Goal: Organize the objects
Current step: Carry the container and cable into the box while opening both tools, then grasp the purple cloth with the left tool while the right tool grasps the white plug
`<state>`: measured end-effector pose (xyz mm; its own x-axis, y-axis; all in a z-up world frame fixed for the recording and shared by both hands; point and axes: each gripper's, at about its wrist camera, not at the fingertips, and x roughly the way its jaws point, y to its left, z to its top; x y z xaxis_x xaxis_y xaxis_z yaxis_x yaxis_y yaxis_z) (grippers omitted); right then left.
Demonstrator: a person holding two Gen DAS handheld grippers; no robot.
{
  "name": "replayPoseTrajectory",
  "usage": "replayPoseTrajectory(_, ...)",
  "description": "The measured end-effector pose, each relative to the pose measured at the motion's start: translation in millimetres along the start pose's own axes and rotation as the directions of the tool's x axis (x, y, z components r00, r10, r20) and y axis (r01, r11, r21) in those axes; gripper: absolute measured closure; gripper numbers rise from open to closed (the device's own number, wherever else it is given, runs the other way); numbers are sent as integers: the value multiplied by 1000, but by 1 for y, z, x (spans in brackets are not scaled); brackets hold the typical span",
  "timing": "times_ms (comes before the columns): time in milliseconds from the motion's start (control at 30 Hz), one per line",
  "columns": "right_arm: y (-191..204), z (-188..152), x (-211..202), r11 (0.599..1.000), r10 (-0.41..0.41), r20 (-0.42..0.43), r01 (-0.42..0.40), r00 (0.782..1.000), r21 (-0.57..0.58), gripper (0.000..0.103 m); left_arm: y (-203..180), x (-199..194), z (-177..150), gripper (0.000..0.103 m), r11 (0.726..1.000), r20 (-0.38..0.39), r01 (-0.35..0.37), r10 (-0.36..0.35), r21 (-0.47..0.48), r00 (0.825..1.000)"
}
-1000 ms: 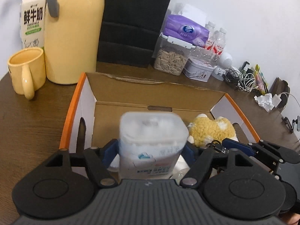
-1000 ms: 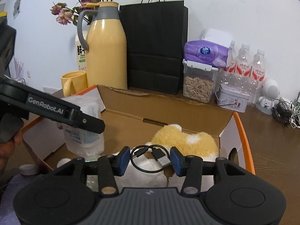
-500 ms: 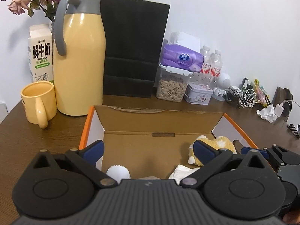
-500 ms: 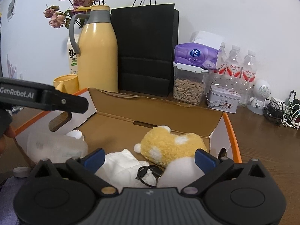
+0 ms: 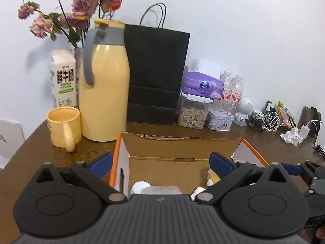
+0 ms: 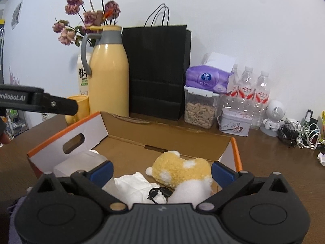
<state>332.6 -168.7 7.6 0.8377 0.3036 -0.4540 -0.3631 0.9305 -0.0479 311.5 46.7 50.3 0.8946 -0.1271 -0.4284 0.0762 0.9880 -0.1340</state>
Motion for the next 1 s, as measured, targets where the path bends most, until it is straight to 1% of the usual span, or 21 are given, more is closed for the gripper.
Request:
replayPoseTrajectory(200,0,-11,-31,1000,-10,4,10,1000,-4,0,0,-36,-6,0,1000,30,-17,17,6,999)
replayPoseTrajectory(333,-1,-22,-53,1000,-15,-4,15,1000,-3,0,2,-58,-17,0,999,30,-32,32,-3,999)
replayPoseTrajectory(467,-3,-37,-73,1000,-18,-20,18,1000,-1,0,7,-75,-32,0,998,11,-56,56,-22,998)
replayPoseTrajectory(667,1,-60,-92,1000,-8,-57,8,998,-6,0,18,-93,-55,0,995,-30,-91,90,-46,996)
replayPoseTrajectory(833,6,-80,-102,1000,9,-97,-10,995,-8,0,24,-107,-76,0,993,-67,-102,98,-52,993)
replayPoseTrajectory(1000,8,-99,-112,1000,17,-135,-18,991,-5,0,26,-122,-92,0,992,-77,-113,109,-51,991)
